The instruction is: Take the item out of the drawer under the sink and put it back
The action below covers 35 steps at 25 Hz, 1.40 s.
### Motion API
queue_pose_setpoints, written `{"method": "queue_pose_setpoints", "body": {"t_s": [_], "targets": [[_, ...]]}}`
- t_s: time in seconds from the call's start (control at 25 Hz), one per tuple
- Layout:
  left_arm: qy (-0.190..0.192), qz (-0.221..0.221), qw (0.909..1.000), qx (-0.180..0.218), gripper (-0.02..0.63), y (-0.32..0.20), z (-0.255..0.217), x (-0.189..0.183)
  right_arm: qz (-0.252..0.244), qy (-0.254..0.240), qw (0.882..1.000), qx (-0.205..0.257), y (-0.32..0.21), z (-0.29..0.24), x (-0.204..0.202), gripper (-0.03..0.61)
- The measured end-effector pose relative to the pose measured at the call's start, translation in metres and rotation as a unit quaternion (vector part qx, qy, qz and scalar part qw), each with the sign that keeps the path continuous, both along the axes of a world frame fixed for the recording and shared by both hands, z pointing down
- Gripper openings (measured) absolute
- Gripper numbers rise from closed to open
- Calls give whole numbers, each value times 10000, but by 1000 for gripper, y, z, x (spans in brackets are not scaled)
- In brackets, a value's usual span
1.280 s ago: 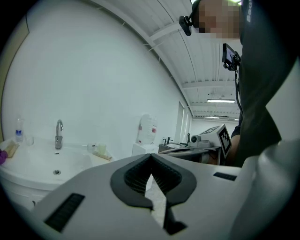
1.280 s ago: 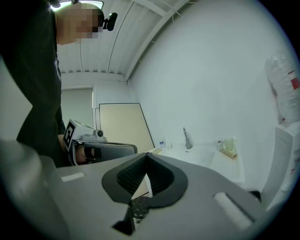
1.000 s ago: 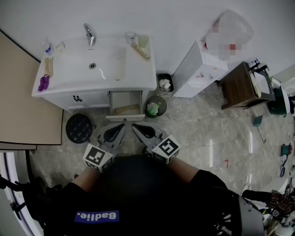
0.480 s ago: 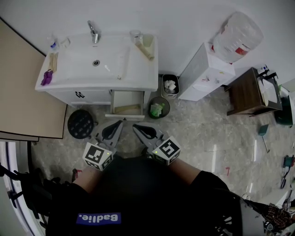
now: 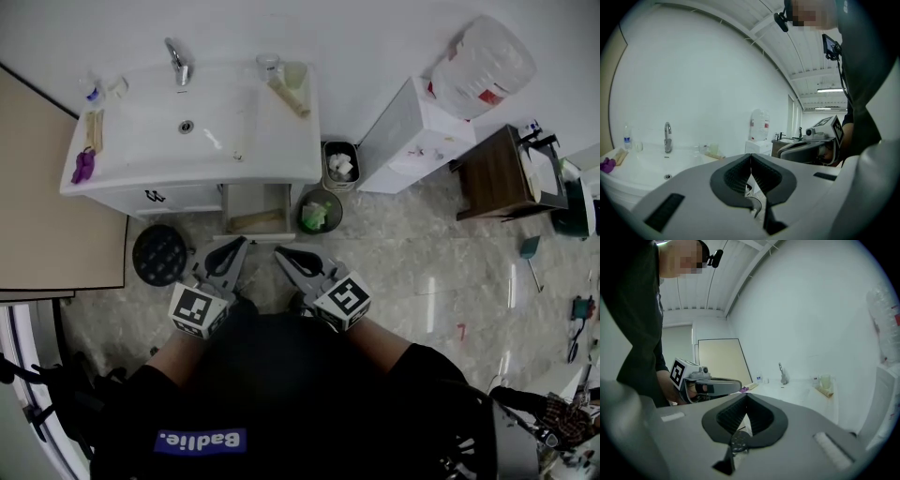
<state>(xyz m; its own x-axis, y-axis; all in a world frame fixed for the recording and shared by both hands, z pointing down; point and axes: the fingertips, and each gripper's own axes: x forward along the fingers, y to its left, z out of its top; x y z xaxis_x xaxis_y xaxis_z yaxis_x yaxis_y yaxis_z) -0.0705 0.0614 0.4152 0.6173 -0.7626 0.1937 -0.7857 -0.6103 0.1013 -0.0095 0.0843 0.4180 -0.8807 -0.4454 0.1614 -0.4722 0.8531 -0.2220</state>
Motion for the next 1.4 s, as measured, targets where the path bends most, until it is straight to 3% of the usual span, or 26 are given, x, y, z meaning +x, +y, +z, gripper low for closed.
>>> {"method": "queue_pose_setpoints", "body": {"t_s": [0.52,0.88,1.0,1.2,1.28,1.4], "targets": [[-430,993,9929,-497,8,-59,66,-47,875,343,9954,-166,-55,21,-50,2],[-1277,1059,9811,-996,9,-95,152,-29,711,353,9963,-339,-73,40,-30,2],[-1713,1138,9702,-1280,9,-106,190,-19,698,363,9958,-463,-80,49,-11,2],[-2498,1473,9411,-1740,15,-117,251,-5,695,418,9950,-589,-88,63,15,2],[-2720,1658,9283,-1918,83,-119,273,1,695,436,9946,-634,-90,70,23,2],[-3069,1902,9081,-2120,112,-121,305,7,710,438,9942,-678,-89,77,34,2]]}}
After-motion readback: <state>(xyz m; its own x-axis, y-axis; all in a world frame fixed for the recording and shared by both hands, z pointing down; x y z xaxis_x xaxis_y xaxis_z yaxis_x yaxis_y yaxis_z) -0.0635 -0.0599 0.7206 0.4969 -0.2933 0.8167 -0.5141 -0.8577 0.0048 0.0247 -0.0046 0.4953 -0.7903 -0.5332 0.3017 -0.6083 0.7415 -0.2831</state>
